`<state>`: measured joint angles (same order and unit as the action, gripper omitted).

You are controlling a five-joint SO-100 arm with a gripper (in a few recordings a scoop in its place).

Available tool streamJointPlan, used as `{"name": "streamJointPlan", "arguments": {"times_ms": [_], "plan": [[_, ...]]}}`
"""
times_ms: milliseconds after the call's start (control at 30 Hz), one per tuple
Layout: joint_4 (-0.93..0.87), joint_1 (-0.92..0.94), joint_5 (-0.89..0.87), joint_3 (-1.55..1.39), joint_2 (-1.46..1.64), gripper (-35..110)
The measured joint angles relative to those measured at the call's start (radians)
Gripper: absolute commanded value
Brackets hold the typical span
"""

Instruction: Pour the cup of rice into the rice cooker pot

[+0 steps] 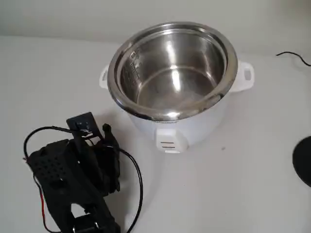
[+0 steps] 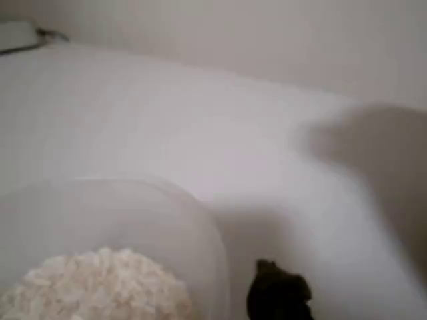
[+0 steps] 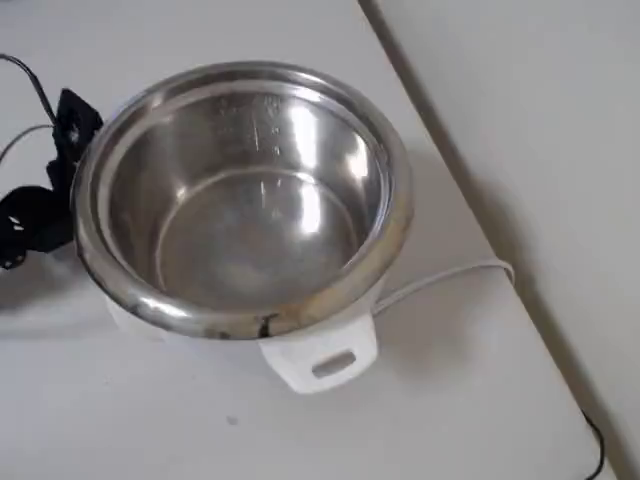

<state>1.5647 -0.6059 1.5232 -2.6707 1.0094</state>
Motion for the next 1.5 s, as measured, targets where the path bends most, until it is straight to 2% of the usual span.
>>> {"name": "streamJointPlan", "arguments": {"times_ms": [300,533,667,733,933,967,1133,1200,1500], "plan": [[0.161,0.000,-0.048,0.146,-0.209,62],[0.201,0.000,-0.057,0.232,-0.278,56],[0.204,0.000,-0.060,0.261,-0.296,47],[0.204,0.000,-0.060,0.270,-0.304,28],[0.247,0.000,-0.069,0.298,-0.354,16],[0.252,0.000,-0.064,0.305,-0.364,7],[0.267,0.000,-0.064,0.331,-0.385,6],[0.272,0.000,-0.066,0.344,-0.390,0],[0.252,0.000,-0.066,0.347,-0.373,0]]}}
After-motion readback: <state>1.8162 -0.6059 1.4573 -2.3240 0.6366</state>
